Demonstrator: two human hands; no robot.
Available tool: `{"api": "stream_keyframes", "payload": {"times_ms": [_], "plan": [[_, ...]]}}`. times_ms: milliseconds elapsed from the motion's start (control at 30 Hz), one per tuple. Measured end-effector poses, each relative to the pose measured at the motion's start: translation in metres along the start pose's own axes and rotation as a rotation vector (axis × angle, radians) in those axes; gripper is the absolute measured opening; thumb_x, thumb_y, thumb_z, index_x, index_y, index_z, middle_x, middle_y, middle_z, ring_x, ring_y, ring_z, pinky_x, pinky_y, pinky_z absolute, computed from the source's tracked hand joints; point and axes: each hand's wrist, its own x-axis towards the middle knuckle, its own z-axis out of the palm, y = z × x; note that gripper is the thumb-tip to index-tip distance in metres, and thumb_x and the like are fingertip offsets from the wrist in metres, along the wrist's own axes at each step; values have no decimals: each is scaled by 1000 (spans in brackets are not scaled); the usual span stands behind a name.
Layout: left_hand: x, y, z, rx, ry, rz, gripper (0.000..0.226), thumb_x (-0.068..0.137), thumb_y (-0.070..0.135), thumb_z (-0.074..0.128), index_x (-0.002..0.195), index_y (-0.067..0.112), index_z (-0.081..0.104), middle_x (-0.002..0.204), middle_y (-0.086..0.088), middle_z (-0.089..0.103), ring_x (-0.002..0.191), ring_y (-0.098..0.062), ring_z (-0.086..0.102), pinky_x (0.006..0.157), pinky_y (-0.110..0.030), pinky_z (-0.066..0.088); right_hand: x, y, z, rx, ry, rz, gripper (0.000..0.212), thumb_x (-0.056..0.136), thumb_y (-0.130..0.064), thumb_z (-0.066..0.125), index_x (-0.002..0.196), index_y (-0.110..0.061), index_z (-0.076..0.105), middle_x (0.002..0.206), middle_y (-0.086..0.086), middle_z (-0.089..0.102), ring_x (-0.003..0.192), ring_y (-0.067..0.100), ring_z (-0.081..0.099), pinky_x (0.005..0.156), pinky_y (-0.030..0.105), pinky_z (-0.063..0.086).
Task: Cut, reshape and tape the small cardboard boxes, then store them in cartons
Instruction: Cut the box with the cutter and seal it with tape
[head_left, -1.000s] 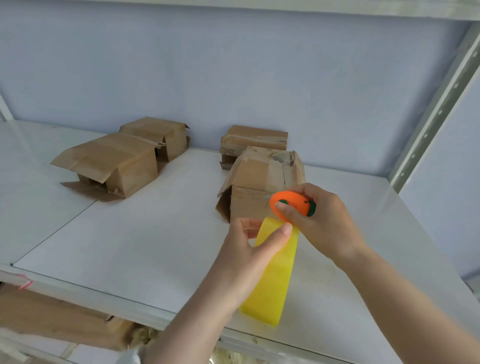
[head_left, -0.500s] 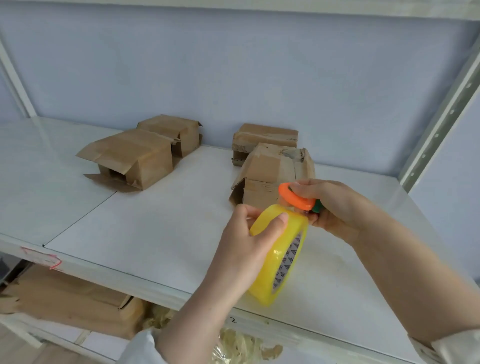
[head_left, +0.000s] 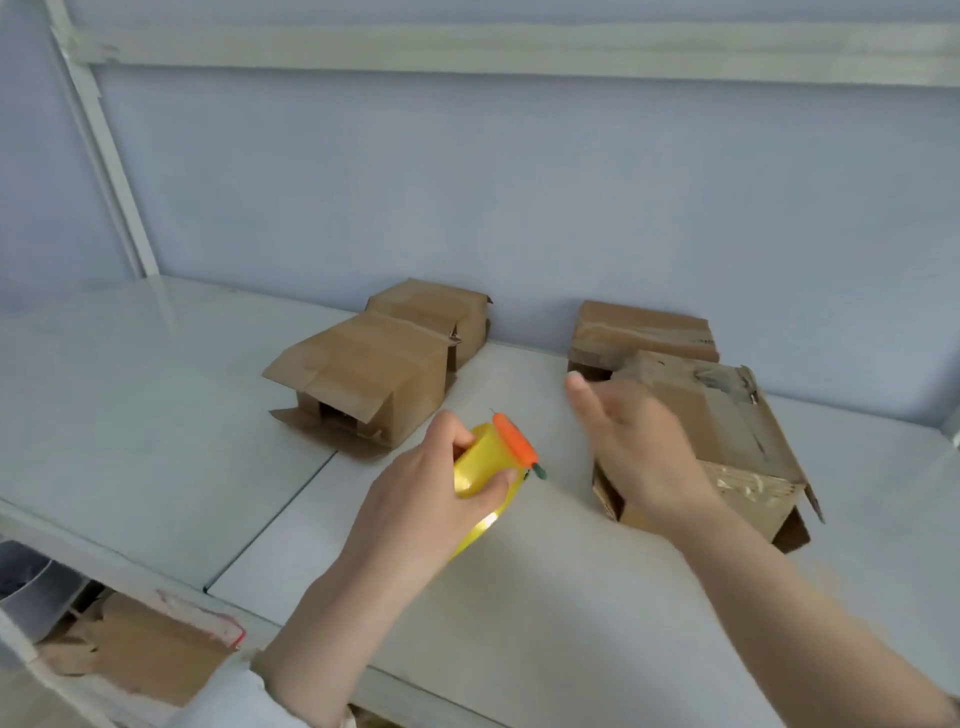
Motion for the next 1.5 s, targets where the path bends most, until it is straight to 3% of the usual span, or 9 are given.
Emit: {"api": "stream_keyframes", "payload": {"times_ms": [133,400,533,667,800,1033,1167,1333,1500], "plan": [[25,-14,5,269,32,108,37,85,53,53,94,25,29,96,8,59,88,-18,56,66,-30,38,3,37,-42,-13,199,-95,30,91,-44,45,109,-33,66,111,-27,58,104,-9,51,80,-5,29],[43,-32,39,574,-31,318,56,43,42,90,67,13,48,50,-2,52,43,-24,54,39,-22,28,4,115,-70,-331,-15,-31,37,93,-34,47,129,-30,54,141,-20,42,133,-2,32,99,-2,15],[27,-2,44,503,185,351,61,74,60,57,96,4,62,100,-19,60,87,-37,54,72,-43,49,-20,103,-68,-657,-28,-14,75,81,-70,7,142,-35,34,145,-18,30,134,4,22,108,19,11],[2,76,70,81,-22,436,74,88,67,18,138,17,39,148,-4,31,139,-13,17,110,-13,5,-50,82,-75,-685,-37,6,59,93,-55,3,143,-39,31,146,-12,28,131,8,19,104,20,8],[-4,109,108,47,-313,398,73,84,66,19,148,33,10,153,20,-14,131,11,-28,107,-12,-13,-59,85,-119,-285,-46,26,38,98,-39,30,114,-31,63,110,-14,64,104,2,52,88,10,32],[30,91,95,41,-687,495,47,93,49,40,138,40,27,152,23,12,136,16,-4,116,-25,-12,-47,141,-157,-388,-253,111,47,97,-43,33,143,-31,33,152,-20,20,140,5,23,111,22,18],[40,113,86,-1,-654,284,42,94,43,38,135,50,32,151,25,14,142,0,-1,119,-33,0,-59,123,-159,-535,-88,65,45,97,-48,27,134,-32,47,138,-9,46,121,14,46,98,30,36],[45,144,128,402,-541,377,51,102,37,16,150,26,5,157,1,-4,144,-11,-11,117,-36,-7,-19,119,-129,-532,-232,-107,52,102,-36,18,151,-17,13,159,-4,2,144,10,-11,114,25,-3],[47,129,146,540,-583,352,51,101,37,8,148,26,-10,156,4,-16,142,-8,-17,117,-36,-12,-8,145,-108,-657,-388,-12,55,102,-39,8,149,-17,-11,156,-2,-18,141,10,-22,113,27,-14]]}}
